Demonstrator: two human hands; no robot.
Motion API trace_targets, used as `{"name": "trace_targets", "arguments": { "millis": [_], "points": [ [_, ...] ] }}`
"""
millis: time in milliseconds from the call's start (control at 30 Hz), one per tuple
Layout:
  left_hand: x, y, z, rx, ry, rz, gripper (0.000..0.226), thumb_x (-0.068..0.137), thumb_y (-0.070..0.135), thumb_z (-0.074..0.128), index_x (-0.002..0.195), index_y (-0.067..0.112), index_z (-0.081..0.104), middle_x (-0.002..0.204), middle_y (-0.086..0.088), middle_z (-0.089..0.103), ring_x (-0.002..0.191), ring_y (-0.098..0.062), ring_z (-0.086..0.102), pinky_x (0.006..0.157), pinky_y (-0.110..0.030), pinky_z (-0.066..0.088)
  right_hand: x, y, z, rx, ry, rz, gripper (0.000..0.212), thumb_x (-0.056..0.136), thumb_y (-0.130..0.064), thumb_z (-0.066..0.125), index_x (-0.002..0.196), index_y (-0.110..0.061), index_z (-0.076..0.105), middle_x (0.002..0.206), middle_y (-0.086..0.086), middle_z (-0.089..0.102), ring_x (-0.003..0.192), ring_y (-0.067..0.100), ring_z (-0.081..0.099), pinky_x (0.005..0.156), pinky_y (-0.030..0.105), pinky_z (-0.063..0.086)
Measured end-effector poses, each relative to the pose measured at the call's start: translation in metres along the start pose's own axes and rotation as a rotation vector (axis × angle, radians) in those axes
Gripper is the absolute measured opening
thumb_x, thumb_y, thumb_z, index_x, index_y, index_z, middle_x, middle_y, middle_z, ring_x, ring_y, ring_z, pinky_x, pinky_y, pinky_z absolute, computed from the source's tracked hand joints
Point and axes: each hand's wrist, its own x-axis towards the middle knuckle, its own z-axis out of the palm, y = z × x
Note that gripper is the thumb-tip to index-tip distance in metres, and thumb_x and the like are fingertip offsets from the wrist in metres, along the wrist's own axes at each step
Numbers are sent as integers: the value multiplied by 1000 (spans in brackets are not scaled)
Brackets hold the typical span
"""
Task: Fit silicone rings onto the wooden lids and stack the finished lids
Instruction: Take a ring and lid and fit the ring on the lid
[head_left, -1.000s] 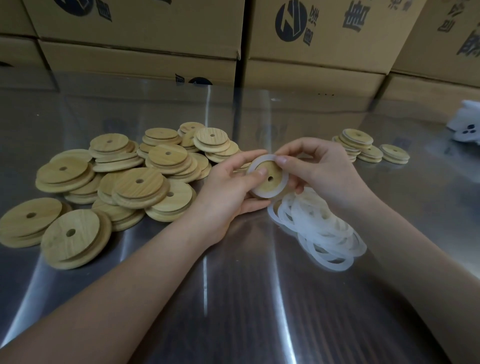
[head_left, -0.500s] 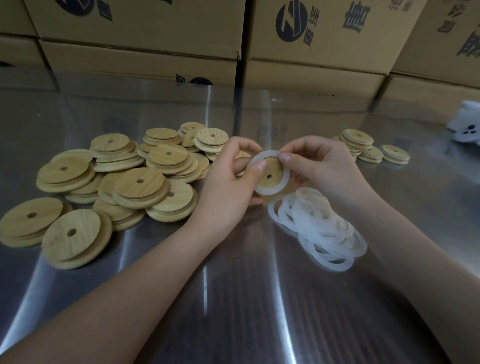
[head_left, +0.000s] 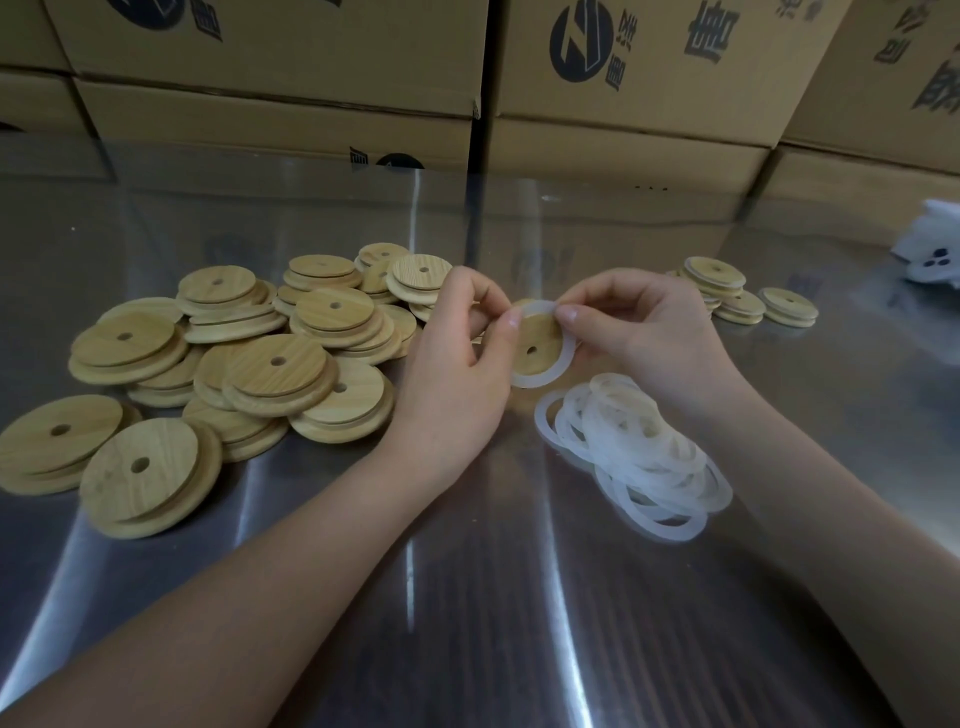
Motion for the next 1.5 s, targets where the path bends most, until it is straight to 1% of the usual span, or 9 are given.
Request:
{"name": "trace_targets", "arguments": {
  "millis": [367,667,733,833,933,1200,1333,1433,1500],
  "points": [
    [1,0,1,2,10,49,8,90,27,51,85,24,46,75,-14,58,71,-41,56,62,-59,48,0,-2,-2,-44,27,-36,10,85,-4,72,79,-12,74,74,4,74,68,13,68,68,22,55],
    [-2,7,-2,-139,44,-84,9,83,20,57,80,16,50,79,-27,58,81,-47,60,71,-64,53,0,-2,-3,-46,0,-70,13,85,-1,71,81,-13,74,76,4,74,72,14,70,68,22,55],
    [-2,8,-2,-156,-1,-74,7,89,15,57,89,21,52,81,-20,66,83,-44,64,72,-64,53,0,-2,-3,-55,-5,-64,12,85,-1,71,81,-12,74,76,4,74,71,14,70,67,22,55],
    [-3,6,-3,-115,-74,-37,24,96,9,53,109,28,61,94,-1,72,92,-23,70,80,-57,56,0,-1,-3,-51,-13,-37,10,85,1,71,81,-9,73,74,4,74,69,12,70,64,18,54],
    [-3,5,-2,-68,-95,-13,26,92,14,60,112,28,68,104,11,72,102,-11,67,84,-50,57,1,-2,-4,-62,-26,-40,10,85,0,70,82,-8,73,73,3,73,67,11,70,63,17,53],
    [0,0,-1,-93,-29,-24,33,89,3,66,106,31,70,101,12,72,98,-11,69,81,-45,59,0,-1,-3,-32,-39,-48,10,87,-5,69,90,-13,74,83,3,75,78,12,71,69,18,54],
    [2,1,-3,-196,9,-66,34,90,0,65,100,32,71,101,9,72,96,-13,70,65,-29,59,1,2,-1,81,8,32,6,85,-7,72,86,-13,73,80,2,75,76,12,72,68,18,54],
    [4,0,-4,-208,24,-81,35,89,-1,65,98,33,70,102,7,73,99,-11,70,74,-35,60,0,6,3,102,-4,71,5,86,-10,72,82,-12,73,77,3,74,72,14,71,67,20,54],
    [4,-1,-5,-230,28,-101,35,89,-2,65,98,31,71,102,6,73,99,-11,70,70,-34,61,0,8,5,110,12,89,9,88,-10,70,80,-14,73,75,1,73,71,13,70,66,20,54]
  ]
}}
